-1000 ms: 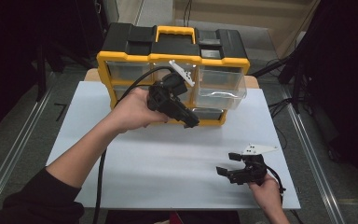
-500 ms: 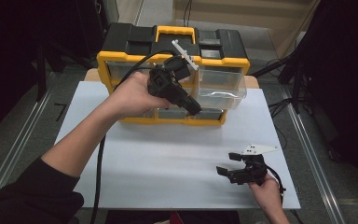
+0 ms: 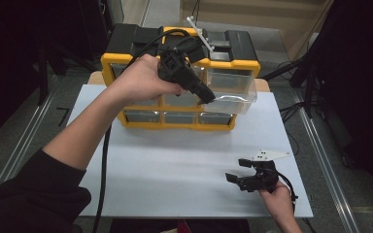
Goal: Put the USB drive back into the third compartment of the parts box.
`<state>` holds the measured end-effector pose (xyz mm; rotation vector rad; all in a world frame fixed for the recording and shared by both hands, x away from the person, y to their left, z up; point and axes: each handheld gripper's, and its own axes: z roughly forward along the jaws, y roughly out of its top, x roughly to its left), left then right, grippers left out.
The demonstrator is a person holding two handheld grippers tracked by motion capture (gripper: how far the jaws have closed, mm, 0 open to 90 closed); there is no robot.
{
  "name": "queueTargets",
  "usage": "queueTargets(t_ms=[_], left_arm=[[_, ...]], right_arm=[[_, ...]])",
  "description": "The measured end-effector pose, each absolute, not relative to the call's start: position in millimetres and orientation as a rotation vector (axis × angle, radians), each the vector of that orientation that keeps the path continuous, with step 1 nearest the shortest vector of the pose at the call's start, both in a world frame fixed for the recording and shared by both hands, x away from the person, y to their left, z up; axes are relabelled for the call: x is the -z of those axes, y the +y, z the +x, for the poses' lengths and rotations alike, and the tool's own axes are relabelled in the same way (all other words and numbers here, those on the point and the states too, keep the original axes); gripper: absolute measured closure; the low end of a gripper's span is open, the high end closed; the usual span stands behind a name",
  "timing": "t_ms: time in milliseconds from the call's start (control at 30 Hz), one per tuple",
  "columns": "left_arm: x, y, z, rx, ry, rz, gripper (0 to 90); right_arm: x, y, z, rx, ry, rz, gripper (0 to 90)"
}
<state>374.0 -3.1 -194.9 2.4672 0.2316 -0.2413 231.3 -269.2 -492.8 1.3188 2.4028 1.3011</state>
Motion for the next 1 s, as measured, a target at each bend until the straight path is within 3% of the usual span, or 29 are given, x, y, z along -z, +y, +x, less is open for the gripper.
queueTargets(t_ms=[467, 1000], left_arm=[[183, -29, 400, 0.186, 0.275, 2.467, 80.0], [200, -67, 419, 0.162, 0.286, 2.489, 80.0]], right_arm=[[491, -267, 235, -1.312, 2.409, 1.295, 13.7], [490, -269, 230, -1.330, 2.400, 1.300, 13.7]])
